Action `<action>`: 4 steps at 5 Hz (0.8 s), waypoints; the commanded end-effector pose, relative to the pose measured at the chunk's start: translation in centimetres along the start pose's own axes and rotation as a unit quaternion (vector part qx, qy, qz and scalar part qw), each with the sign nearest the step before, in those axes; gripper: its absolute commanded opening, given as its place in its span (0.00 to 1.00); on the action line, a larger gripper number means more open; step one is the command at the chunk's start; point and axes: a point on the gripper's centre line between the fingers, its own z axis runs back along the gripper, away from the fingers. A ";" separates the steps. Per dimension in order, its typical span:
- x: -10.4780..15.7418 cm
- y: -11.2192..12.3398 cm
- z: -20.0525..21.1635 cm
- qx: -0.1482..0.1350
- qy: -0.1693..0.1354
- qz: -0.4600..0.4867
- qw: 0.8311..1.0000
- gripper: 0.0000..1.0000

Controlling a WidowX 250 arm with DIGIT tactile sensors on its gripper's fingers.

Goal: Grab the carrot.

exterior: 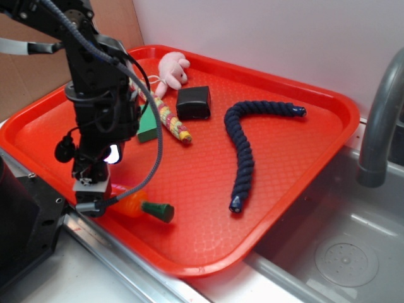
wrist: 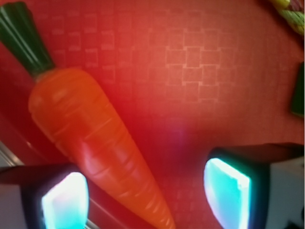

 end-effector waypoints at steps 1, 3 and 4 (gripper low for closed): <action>0.3 -0.4 0.8 0.007 -0.012 -0.002 1.000 1.00; 3.8 -1.9 -2.2 0.020 -0.019 -0.065 0.998 1.00; 4.6 -1.8 -2.6 0.023 -0.020 -0.083 0.996 1.00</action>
